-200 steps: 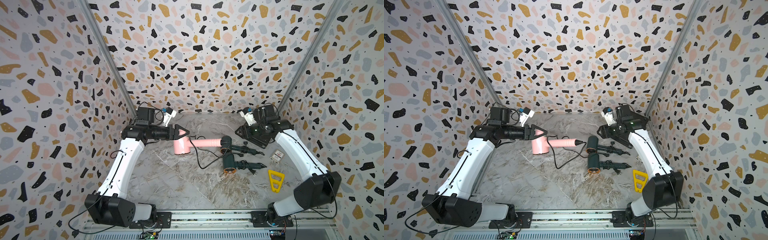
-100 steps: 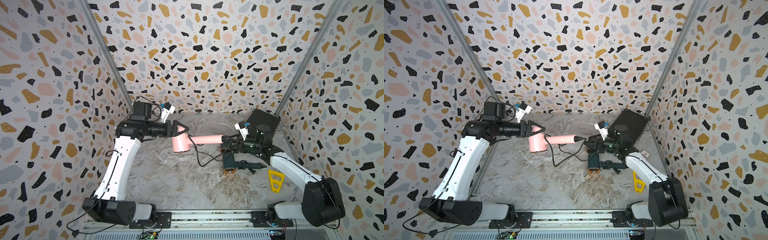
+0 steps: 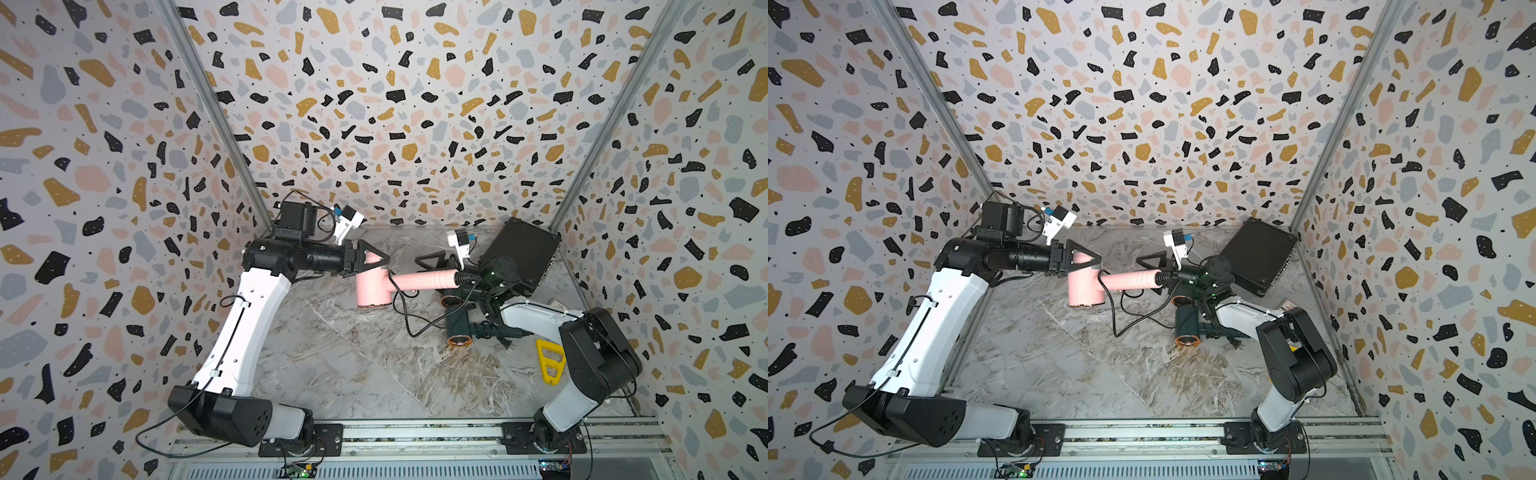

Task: Wrap the cord around the hair dryer
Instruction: Wrap the power cord around the hair dryer.

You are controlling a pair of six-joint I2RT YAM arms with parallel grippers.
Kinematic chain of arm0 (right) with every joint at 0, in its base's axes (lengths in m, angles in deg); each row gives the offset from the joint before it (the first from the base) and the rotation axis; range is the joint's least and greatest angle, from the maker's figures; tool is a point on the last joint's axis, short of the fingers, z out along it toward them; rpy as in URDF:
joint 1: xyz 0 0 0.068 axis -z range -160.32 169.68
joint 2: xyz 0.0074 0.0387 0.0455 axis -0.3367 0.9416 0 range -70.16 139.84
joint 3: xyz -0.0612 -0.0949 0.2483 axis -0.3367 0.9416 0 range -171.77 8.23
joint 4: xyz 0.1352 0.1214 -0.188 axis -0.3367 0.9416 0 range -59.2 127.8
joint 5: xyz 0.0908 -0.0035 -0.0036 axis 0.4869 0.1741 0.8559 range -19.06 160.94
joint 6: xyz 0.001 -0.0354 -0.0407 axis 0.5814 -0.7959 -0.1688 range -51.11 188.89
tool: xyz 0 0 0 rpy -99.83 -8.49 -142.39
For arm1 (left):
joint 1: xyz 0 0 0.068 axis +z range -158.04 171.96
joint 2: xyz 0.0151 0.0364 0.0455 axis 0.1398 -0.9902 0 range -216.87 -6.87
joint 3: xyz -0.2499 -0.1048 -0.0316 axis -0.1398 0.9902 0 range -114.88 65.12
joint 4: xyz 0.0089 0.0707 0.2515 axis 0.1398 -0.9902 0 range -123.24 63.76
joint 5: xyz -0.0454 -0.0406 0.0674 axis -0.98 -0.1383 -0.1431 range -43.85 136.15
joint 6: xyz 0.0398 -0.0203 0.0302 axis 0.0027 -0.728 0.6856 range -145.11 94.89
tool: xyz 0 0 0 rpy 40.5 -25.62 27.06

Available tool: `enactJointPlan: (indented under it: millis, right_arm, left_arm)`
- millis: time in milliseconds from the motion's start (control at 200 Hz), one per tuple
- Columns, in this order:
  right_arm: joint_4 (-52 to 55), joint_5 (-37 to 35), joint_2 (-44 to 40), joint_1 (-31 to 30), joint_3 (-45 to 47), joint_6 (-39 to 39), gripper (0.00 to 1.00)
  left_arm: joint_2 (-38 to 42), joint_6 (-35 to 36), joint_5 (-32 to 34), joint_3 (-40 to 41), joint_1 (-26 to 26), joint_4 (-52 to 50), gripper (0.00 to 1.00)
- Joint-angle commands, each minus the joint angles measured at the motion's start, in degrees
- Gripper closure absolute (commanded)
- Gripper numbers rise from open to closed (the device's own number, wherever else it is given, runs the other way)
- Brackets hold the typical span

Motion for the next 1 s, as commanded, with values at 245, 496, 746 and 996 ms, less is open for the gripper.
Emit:
enactJointPlan:
  millis: [245, 496, 746, 996]
  right_arm:
    - [-1.79, 1.53, 1.85, -4.8, -3.61, -1.06, 0.24]
    - [-0.32, 0.86, 4.0, -5.6, -6.29, -1.57, 0.35]
    - [2.09, -0.37, 4.89, -5.68, -6.04, -2.78, 0.85]
    - [20.52, -8.32, 0.38, -3.48, 0.34, -15.06, 1.0]
  left_arm:
    - [0.05, -1.91, -4.52, -1.55, -0.19, 4.29, 1.0]
    - [0.67, -4.21, -5.71, -0.25, -0.2, 7.91, 1.0]
    - [1.06, -8.61, -6.05, 2.79, -0.17, 14.72, 1.0]
    - [3.81, -20.13, 2.64, 9.53, 7.68, 28.99, 1.0]
